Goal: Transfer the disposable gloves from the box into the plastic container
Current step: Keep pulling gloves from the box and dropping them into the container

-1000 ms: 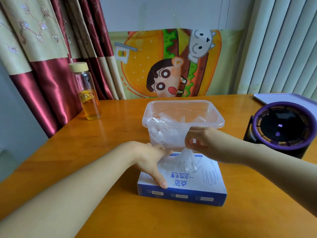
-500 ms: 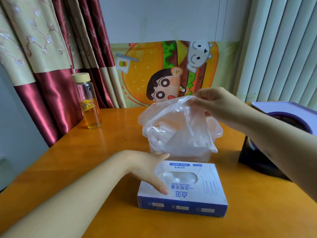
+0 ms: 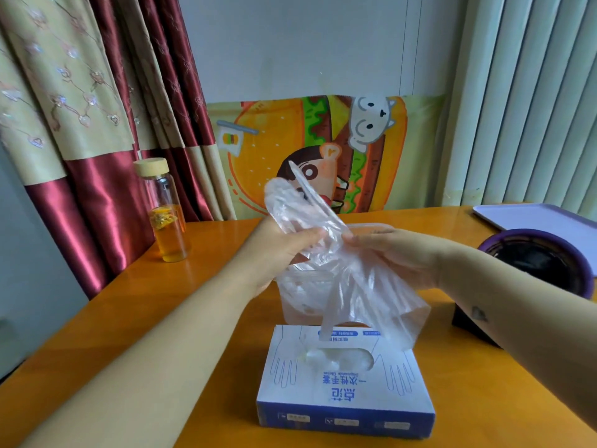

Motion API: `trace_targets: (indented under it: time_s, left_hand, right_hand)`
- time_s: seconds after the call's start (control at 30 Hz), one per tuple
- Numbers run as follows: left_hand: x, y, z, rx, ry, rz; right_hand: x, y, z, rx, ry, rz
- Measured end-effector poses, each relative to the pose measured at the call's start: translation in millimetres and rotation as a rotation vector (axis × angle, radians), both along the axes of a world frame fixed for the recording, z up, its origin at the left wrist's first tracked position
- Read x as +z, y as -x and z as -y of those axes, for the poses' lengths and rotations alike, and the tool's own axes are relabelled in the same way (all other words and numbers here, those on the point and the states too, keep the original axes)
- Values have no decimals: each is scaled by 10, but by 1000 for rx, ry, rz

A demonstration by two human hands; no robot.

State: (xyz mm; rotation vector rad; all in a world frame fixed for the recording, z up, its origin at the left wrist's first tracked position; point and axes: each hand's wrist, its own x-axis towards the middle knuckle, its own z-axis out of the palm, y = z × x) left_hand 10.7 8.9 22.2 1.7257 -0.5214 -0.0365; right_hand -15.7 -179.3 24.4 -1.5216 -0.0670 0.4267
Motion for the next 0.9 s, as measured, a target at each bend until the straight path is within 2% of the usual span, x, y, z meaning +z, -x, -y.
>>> trace_targets:
  time_s: [0.13, 0.23, 0.3, 0.37, 0.4, 0.47, 0.57, 0.77, 0.9]
  left_hand:
    - [-26, -198, 64, 235, 143, -151]
    - [-51, -390, -3, 352, 328, -283]
    - [-68, -483, -45, 389, 417, -356]
    - [-89, -542, -58, 408, 456, -414]
    - [-104, -562, -55, 411, 462, -429]
    - [-132, -582, -33, 412, 465, -449]
    - [-166, -592, -2, 413, 462, -457]
    - [-180, -614, -22, 406, 463, -461]
    - [-191, -622, -8, 385, 506, -474]
  right_hand:
    - [-39, -58, 108, -113, 9, 30]
    - [-74, -8, 145, -342, 67, 268]
    - [-108, 85, 143, -411, 218, 547]
    - [-169, 162, 122, -314, 510, 752]
    - [-211, 172, 100, -238, 671, 795]
    - [-287, 130, 49, -148, 888, 789]
    - [-376, -6, -22, -155, 1007, 804]
    - [-284, -201, -9, -384, 959, 857]
    - [-336, -236, -44, -334, 977, 845]
